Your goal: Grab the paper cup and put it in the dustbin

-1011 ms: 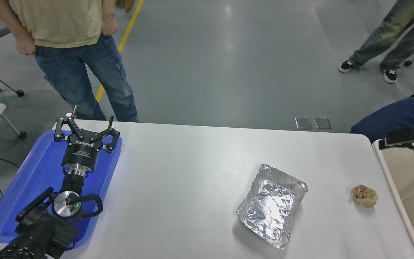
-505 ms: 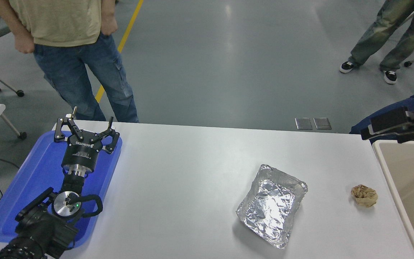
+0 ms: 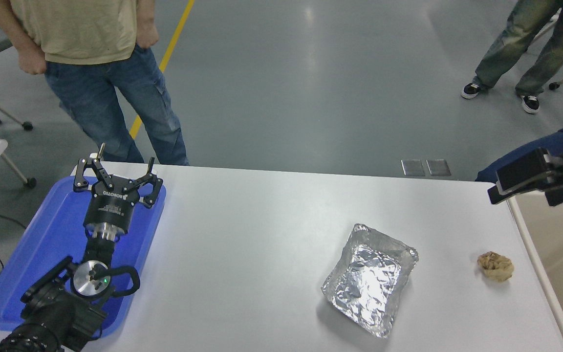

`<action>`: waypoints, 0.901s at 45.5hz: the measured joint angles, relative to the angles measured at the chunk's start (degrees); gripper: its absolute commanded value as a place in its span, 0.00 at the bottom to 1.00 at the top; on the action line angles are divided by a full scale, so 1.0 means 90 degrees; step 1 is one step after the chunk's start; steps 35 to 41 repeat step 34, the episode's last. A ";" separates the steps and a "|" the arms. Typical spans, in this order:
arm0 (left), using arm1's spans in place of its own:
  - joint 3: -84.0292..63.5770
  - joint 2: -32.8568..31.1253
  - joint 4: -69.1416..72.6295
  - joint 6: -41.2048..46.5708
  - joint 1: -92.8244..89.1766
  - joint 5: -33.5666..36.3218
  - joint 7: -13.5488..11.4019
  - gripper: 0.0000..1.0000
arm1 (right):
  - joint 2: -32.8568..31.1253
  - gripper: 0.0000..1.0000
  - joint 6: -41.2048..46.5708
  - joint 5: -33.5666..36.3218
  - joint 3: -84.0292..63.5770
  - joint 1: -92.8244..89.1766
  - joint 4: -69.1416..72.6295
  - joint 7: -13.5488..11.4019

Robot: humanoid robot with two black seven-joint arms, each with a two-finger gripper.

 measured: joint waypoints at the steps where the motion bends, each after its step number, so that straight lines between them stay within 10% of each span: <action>1: 0.0000 0.0000 0.0000 0.0000 0.0000 0.0000 0.0000 1.00 | 0.0094 1.00 0.0000 0.0103 -0.0015 0.0023 0.0012 -0.0002; 41: 0.0000 0.0000 0.0000 0.0000 0.0000 -0.0004 -0.0003 1.00 | 0.2052 1.00 -0.0153 0.1284 -0.0380 -0.0119 0.0170 -0.0313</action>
